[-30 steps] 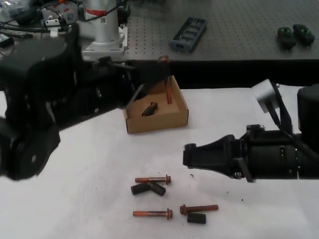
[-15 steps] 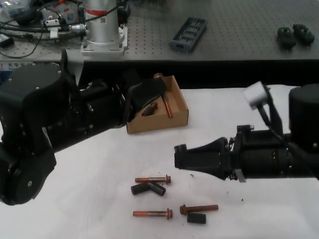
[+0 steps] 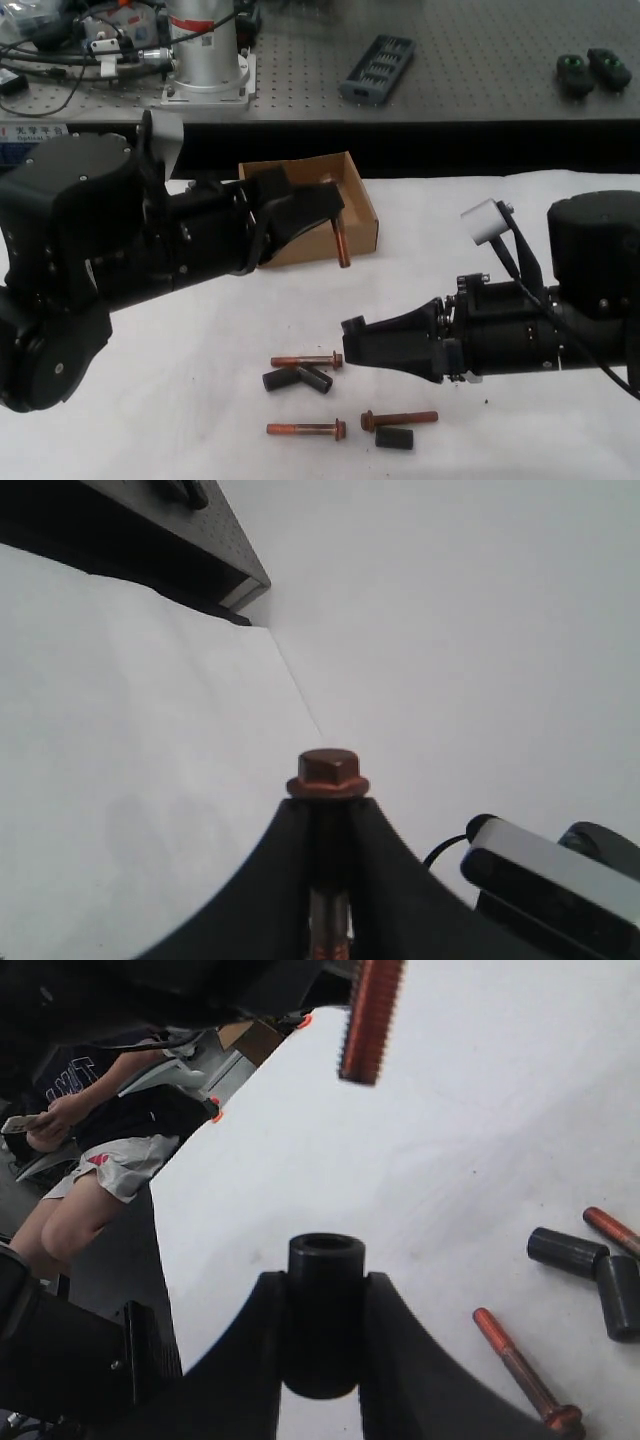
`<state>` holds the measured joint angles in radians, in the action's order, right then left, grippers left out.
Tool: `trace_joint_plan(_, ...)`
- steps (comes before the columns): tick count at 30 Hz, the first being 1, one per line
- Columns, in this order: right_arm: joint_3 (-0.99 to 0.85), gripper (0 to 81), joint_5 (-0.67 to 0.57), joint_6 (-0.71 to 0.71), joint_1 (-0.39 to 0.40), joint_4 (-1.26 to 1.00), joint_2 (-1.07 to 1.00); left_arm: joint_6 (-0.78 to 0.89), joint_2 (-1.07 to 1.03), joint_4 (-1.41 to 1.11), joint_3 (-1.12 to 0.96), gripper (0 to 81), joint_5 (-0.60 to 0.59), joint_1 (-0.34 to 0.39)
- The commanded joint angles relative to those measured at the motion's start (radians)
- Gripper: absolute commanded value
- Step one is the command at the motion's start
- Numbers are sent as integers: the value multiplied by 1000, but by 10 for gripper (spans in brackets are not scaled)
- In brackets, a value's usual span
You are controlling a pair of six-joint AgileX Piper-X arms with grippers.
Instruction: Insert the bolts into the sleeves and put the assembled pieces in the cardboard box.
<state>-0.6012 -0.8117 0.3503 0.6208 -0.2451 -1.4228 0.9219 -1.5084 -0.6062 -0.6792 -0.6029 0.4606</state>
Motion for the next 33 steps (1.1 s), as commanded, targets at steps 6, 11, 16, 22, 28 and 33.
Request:
trace_joint_plan(6, -45, 70, -14, -18, -5, -12, -16, -63, 9, -16, -5, 6, -12, -19)
trace_joint_plan(11, -46, 70, -14, -15, -5, -9, -45, -61, 16, -24, -5, 6, -43, -24)
trace_joint_plan(16, -46, 70, -14, -15, -5, -9, -49, -68, 18, -24, -5, 6, -66, -26)
trace_joint_plan(22, -46, 70, -14, -31, -5, -9, -48, -120, 18, -24, -5, 6, -117, -26)
trace_joint_plan(28, -46, 70, -14, -31, -5, -9, -48, -195, 18, -24, -5, 6, -117, -26)
trace_joint_plan(33, -46, 70, -9, -37, -5, -9, -48, -203, 18, -24, -5, 6, -117, -26)
